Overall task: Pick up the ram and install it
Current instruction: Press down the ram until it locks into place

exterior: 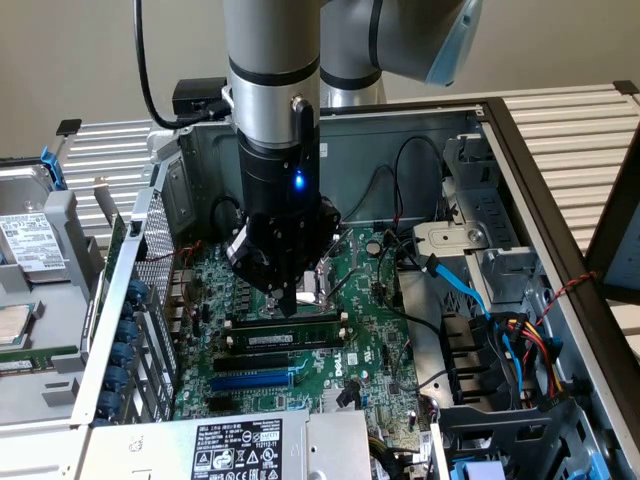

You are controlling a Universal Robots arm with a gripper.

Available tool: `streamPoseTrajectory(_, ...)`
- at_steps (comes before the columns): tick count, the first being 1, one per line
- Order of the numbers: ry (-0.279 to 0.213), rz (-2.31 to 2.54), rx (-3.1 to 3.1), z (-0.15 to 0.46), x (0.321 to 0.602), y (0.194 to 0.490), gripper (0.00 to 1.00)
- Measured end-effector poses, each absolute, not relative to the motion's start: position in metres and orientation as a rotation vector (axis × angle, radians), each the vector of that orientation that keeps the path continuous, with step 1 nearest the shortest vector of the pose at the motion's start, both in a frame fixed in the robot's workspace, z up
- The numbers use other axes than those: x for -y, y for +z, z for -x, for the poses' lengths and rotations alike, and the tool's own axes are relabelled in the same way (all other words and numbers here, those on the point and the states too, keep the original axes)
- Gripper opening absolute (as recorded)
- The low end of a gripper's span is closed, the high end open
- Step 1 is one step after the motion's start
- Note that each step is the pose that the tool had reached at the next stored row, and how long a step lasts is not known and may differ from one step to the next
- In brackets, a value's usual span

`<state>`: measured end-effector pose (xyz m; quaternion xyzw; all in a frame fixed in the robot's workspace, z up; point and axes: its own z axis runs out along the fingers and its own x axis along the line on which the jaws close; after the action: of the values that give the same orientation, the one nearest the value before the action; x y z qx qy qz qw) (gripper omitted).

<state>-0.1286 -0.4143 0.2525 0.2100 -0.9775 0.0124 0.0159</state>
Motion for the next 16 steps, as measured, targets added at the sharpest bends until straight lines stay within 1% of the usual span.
streamPoseTrajectory(16, 0.032, -0.3, 3.092, 0.1285, 0.4143, 0.2525, 0.11)
